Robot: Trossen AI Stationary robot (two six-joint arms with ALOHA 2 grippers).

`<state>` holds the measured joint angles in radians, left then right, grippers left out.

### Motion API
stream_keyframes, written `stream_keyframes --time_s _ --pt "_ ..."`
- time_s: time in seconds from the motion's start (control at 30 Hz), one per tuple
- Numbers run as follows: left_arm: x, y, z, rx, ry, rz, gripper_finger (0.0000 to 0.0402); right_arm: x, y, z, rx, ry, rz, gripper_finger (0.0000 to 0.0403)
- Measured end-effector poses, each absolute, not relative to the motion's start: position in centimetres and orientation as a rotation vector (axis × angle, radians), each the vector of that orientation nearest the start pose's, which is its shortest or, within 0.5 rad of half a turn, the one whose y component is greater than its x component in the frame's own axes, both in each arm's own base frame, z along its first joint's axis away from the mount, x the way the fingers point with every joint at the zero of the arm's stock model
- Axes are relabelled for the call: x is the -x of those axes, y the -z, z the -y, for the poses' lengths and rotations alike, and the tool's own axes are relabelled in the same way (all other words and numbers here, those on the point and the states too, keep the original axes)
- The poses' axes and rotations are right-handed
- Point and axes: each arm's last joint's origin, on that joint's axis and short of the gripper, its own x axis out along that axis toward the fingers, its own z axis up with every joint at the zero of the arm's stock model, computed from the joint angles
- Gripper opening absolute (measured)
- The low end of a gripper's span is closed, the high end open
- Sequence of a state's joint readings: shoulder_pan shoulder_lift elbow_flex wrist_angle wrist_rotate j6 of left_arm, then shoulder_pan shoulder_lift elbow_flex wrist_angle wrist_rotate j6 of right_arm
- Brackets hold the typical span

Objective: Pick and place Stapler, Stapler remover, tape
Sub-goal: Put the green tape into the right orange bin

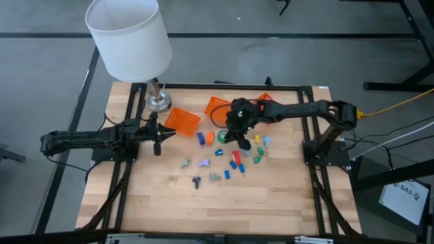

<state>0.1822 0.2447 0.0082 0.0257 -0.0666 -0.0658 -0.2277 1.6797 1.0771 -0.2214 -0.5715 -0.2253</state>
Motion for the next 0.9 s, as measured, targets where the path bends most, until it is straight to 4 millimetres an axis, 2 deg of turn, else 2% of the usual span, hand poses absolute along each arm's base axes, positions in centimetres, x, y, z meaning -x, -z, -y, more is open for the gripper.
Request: stream_keyframes --time_s 0.2,0.4,0.9 --pt "-10.8 -14.8 -2.2 0.077 -0.254 -0.203 0.0059 -33.7 -22.6 7.1 -0.122 -0.512 -0.598 0.0044" --pt "-10.8 -14.8 -2.2 0.077 -0.254 -0.203 0.0059 -33.6 -23.1 8.8 -0.168 -0.478 -0.543 0.0044" --pt "-10.9 -15.1 -2.2 0.085 -0.254 -0.167 0.0059 -34.2 -24.0 7.9 -0.06 -0.612 -0.4 0.0045"
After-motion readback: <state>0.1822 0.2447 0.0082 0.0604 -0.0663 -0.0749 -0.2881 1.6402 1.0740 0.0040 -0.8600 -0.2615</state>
